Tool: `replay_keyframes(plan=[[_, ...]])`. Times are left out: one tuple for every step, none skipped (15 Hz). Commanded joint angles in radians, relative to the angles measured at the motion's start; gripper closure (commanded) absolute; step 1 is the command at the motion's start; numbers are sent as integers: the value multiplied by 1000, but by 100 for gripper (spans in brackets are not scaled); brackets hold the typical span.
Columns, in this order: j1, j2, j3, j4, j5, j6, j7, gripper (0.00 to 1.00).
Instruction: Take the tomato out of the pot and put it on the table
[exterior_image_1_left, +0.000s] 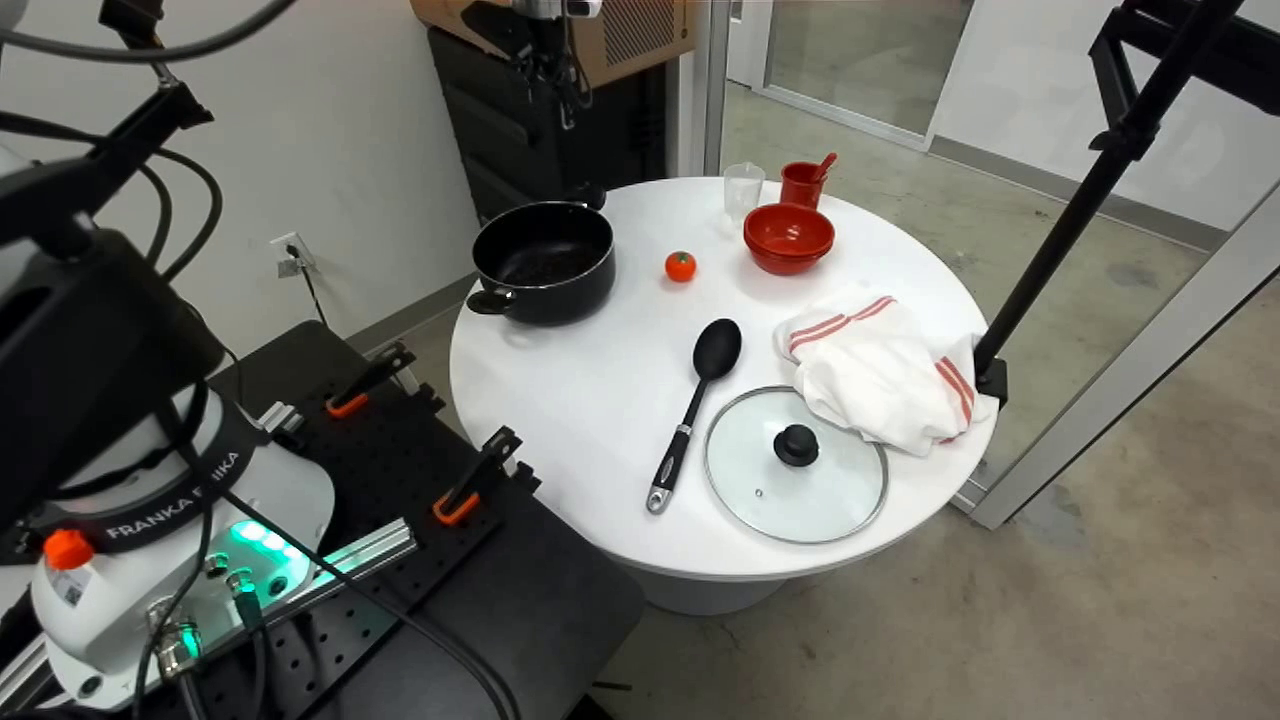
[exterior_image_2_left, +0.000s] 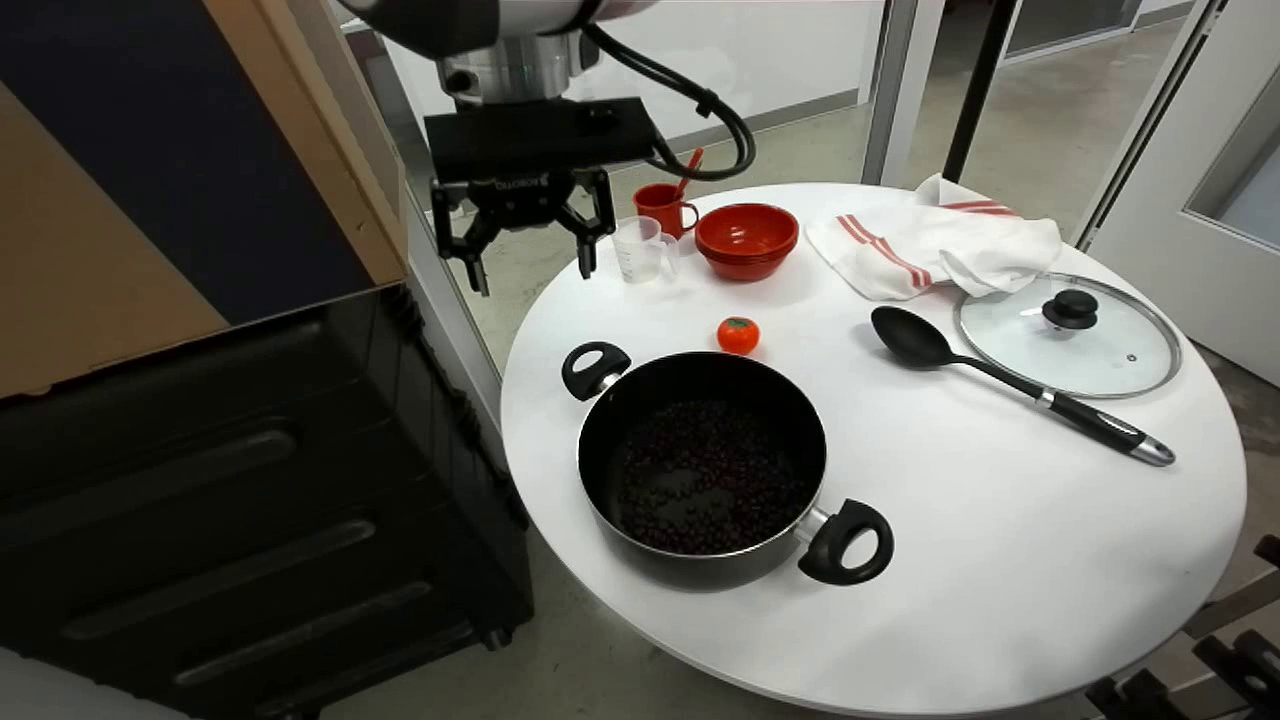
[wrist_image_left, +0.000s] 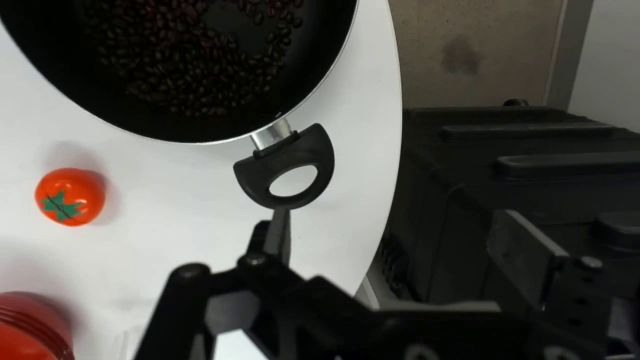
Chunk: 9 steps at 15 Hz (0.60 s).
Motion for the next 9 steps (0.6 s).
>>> replay_keyframes(plan=[[34, -58, -18, 14, -39, -80, -36, 0], [41, -66, -19, 15, -52, -86, -41, 0], [45, -74, -18, 15, -60, -86, -42, 0], [34, -52, -10, 16, -33, -58, -22, 0], [39, -60, -10, 17, -39, -62, -23, 0], [41, -65, -10, 15, -42, -64, -25, 0], [42, -66, -10, 15, -43, -65, -27, 0], [42, -66, -11, 14, -43, -65, -29, 0], [41, -66, -12, 14, -44, -65, -30, 0]])
